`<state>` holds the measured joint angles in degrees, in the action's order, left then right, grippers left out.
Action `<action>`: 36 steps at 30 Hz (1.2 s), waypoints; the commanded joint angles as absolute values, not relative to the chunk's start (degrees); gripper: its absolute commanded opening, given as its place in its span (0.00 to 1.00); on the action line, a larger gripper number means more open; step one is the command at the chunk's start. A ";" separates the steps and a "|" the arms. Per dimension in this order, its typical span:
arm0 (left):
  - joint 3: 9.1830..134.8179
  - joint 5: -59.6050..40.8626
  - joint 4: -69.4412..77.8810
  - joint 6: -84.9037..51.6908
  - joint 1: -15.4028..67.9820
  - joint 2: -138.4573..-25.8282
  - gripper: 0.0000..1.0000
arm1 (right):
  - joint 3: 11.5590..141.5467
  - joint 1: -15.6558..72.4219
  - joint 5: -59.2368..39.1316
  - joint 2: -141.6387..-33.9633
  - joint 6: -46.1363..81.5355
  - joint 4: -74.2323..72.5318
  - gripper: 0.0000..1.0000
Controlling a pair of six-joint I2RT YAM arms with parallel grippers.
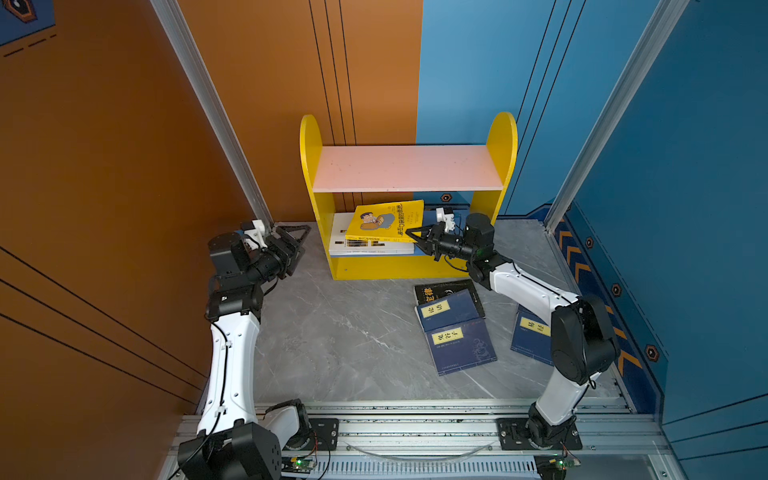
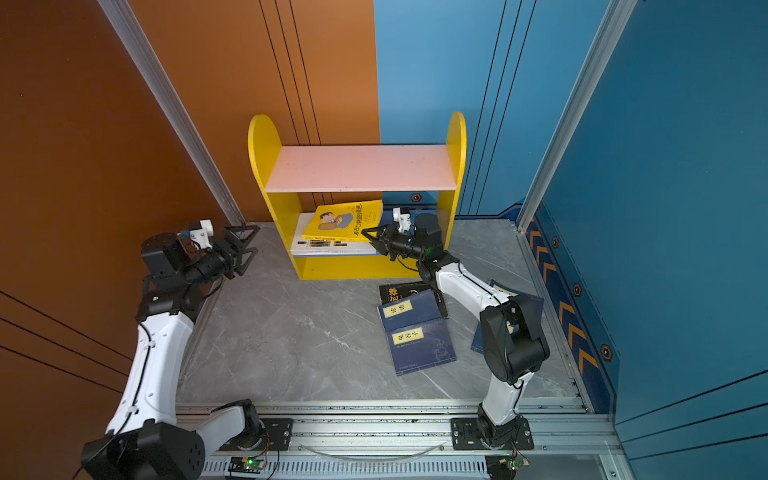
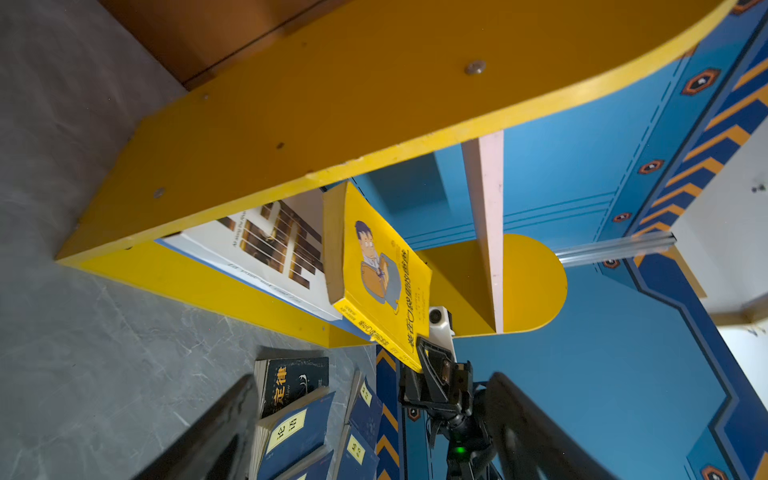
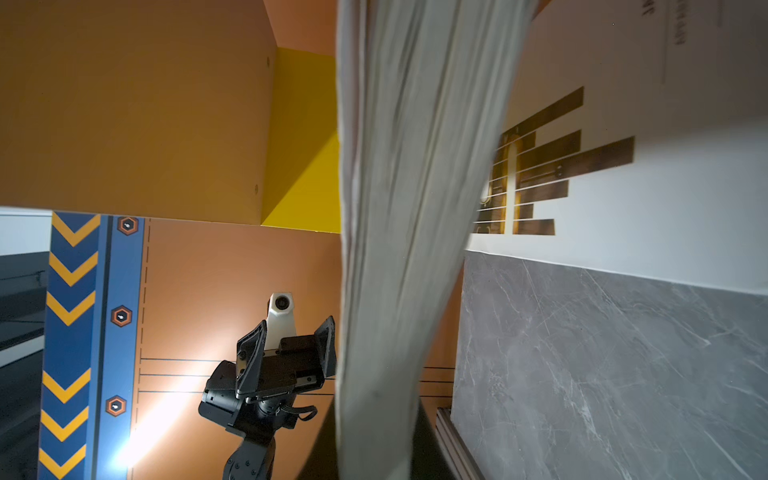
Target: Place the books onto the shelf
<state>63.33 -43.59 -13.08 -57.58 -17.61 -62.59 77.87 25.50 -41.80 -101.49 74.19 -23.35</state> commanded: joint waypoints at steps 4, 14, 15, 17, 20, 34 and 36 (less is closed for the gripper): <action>61.88 -39.36 -25.63 -48.08 -20.32 -59.63 0.99 | 89.22 27.77 -36.22 -104.04 55.11 -10.38 0.11; 59.68 -40.10 -25.97 -44.61 -21.75 -60.52 0.98 | 102.56 29.66 -39.53 -115.46 50.43 -4.25 0.11; 59.61 -40.16 -26.00 -44.45 -21.87 -60.73 0.98 | 104.52 29.78 -39.29 -116.40 50.30 -3.88 0.11; 59.50 -40.38 -26.02 -44.23 -21.91 -61.00 0.98 | 106.53 29.96 -38.34 -117.93 49.30 -2.00 0.11; 59.50 -40.83 -26.04 -43.78 -22.22 -61.34 0.98 | 107.72 30.40 -37.74 -118.40 49.02 -1.93 0.11; 59.41 -42.36 -25.05 -42.19 -22.68 -65.27 0.98 | 110.41 31.21 -36.81 -124.51 51.86 -4.49 0.11; 59.41 -42.45 -25.00 -42.01 -22.67 -65.39 0.98 | 110.44 31.02 -36.66 -124.47 51.88 -4.48 0.11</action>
